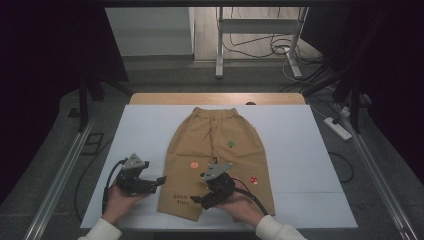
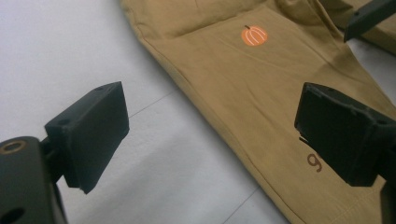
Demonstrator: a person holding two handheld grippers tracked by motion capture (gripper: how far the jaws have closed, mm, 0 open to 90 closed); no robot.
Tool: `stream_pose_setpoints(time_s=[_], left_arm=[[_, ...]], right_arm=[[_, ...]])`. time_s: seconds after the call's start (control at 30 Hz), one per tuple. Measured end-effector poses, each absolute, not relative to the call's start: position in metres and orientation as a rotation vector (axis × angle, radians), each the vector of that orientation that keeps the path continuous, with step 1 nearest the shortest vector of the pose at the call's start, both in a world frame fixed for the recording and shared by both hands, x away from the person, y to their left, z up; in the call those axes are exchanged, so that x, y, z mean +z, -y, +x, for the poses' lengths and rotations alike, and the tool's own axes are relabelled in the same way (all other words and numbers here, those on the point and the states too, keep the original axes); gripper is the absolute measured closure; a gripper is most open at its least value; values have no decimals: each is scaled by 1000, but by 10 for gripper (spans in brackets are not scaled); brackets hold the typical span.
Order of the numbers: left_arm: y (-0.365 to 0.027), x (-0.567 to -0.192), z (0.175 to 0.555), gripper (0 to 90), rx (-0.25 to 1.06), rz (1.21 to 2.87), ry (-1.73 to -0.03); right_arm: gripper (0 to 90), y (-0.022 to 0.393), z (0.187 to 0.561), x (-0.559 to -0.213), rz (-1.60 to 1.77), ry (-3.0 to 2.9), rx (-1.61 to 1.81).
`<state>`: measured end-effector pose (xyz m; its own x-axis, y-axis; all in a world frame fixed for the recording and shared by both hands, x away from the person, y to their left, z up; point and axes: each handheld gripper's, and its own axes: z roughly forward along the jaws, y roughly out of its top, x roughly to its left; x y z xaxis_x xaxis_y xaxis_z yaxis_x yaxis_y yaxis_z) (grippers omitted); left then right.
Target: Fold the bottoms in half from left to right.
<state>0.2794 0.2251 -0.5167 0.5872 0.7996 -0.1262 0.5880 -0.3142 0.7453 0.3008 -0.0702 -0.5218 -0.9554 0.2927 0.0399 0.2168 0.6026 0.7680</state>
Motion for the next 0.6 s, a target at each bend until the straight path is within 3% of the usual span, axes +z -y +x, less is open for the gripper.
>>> stream_pose_setpoints(time_s=[0.6], left_arm=[[-230,-517,280,98,352,2021,-1116]], right_arm=[[169,28,288,-530,313,-2802,1288]])
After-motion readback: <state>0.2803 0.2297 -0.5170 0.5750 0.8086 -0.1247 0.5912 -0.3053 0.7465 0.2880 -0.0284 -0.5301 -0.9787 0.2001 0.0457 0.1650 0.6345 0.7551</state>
